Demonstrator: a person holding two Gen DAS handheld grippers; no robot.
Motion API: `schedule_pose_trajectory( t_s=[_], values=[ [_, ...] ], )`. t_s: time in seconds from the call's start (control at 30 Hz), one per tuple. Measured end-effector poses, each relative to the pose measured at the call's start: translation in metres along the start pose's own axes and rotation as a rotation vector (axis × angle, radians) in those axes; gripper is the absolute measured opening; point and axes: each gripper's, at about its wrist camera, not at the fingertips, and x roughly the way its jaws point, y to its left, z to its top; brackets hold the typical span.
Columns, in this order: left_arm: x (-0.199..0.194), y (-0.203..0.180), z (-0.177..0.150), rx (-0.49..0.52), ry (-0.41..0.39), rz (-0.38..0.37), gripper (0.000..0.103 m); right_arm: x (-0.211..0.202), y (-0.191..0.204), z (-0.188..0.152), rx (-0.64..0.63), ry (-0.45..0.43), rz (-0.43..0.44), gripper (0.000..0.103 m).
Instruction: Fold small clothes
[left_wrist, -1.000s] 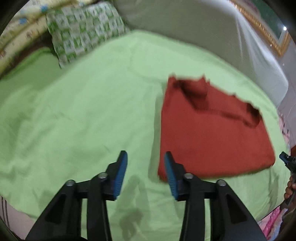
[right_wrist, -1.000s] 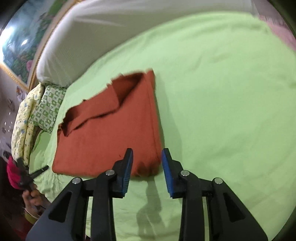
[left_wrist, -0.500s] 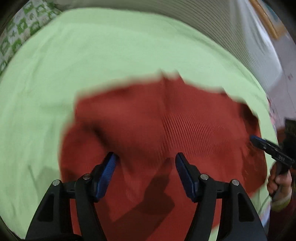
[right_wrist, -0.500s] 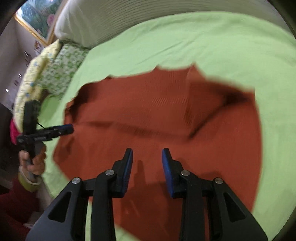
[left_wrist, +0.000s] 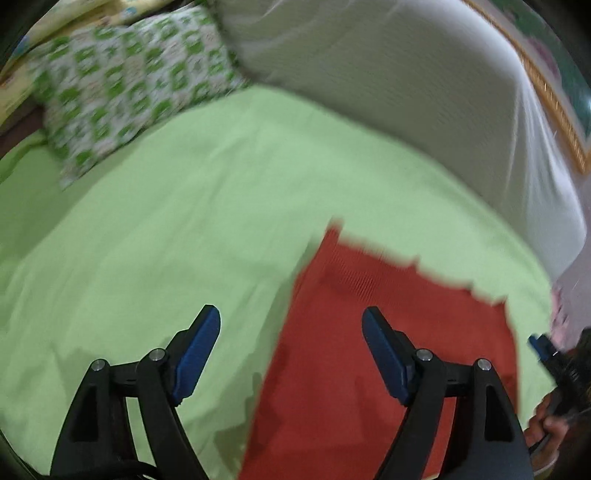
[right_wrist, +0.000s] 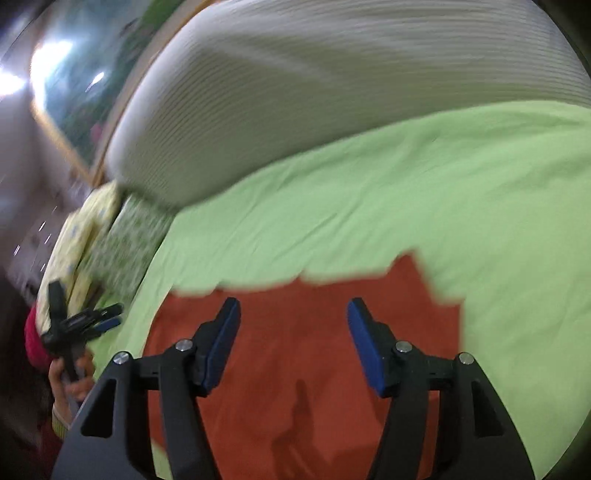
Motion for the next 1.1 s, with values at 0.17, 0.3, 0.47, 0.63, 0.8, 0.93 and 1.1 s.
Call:
schedule_pose_trajectory(
  t_s=[0.17, 0.3, 0.47, 0.63, 0.8, 0.93, 1.1],
  values=[
    [-0.012, 0.038, -0.082, -0.059, 0.094, 0.042, 0.081, -0.014, 0.015, -0.068, -0.043, 0.079, -0.029, 0.061],
    [-0.014, 0.058, -0.123, -0.116, 0.14, 0.05, 0.081, -0.027, -0.016, -0.097, 0.011, 0.127, -0.166, 0.061],
    [-0.013, 0.071, -0.15, -0.246, 0.12, 0.031, 0.084, -0.074, -0.046, -0.114, 0.133, 0.014, -0.29, 0.055],
    [0.001, 0.061, -0.131, -0.295, 0.115, 0.008, 0.088, -0.076, -0.019, -0.109, 0.139, -0.059, -0.189, 0.057],
    [0.021, 0.026, -0.12, -0.201, 0.173, 0.027, 0.087, -0.036, 0.012, -0.098, 0.026, -0.003, -0.139, 0.057],
    [0.021, 0.003, -0.122, -0.134, 0.147, 0.001, 0.019, -0.016, 0.004, -0.095, 0.034, 0.003, -0.164, 0.057],
    [0.013, -0.018, -0.113, -0.091, 0.095, -0.047, 0.011, -0.023, -0.017, -0.1, 0.102, -0.014, -0.146, 0.057]
  ],
)
